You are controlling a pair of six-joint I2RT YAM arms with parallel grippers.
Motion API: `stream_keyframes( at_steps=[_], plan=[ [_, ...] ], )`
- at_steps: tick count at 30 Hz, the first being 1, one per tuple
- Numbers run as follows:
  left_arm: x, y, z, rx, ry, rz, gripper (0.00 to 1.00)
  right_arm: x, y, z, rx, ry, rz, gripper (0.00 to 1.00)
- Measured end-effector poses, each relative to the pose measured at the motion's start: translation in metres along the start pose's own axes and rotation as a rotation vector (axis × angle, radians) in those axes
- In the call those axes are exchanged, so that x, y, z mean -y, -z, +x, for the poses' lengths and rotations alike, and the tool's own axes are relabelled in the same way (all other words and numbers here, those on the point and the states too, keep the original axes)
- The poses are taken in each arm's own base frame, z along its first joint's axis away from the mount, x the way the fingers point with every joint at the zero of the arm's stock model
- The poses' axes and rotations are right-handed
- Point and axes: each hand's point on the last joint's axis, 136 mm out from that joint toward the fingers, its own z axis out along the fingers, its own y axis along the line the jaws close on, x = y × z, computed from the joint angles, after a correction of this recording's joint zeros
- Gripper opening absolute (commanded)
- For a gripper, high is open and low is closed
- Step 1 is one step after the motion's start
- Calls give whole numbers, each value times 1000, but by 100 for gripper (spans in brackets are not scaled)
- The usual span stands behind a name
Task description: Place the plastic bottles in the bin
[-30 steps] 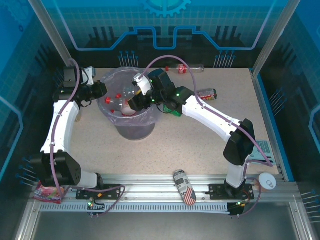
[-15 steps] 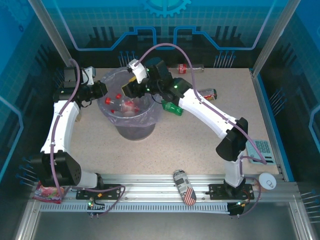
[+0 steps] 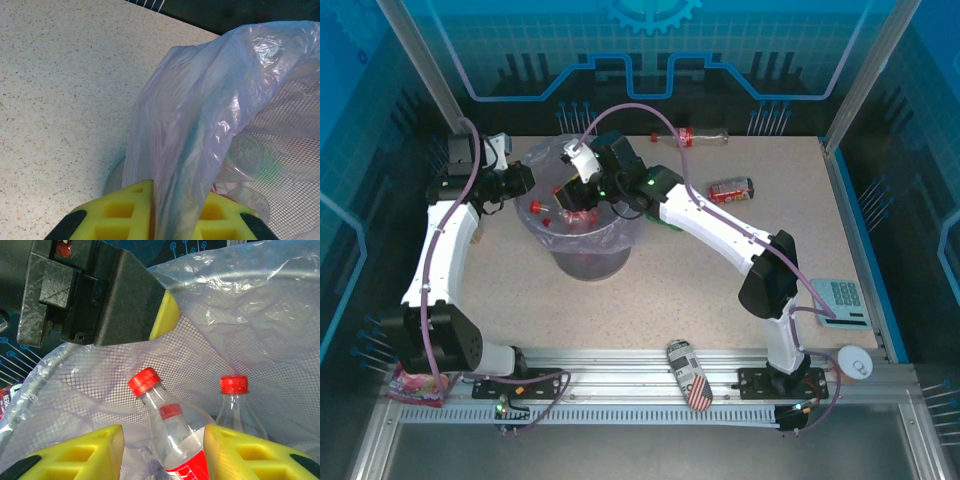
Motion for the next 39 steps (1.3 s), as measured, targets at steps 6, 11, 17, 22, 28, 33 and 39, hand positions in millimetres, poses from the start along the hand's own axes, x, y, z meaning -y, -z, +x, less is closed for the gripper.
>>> stream_keyframes(
  at_steps=[6, 11, 17, 22, 28, 33, 39],
  plan=[
    [0, 0, 0, 0, 0, 0, 0, -3, 7, -10, 11, 15, 0, 48],
    [-1, -1, 0, 3, -1, 0, 0, -7, 18, -28, 49, 51, 1, 54],
    [-1, -1, 0, 4, -1, 0, 0, -9, 38, -43, 88, 73, 8, 57],
    [-1, -1, 0, 4, -1, 0, 0, 3, 67, -55, 139, 65, 37, 58],
    [-1, -1, 0, 4, -1, 0, 0, 36, 99, -54, 173, 20, 115, 58],
    [-1, -1, 0, 5, 0, 1, 0, 66, 116, -41, 171, -35, 196, 59],
    [0, -1, -1, 5, -1, 7, 0, 114, 137, -4, 130, -148, 336, 61]
  ],
)
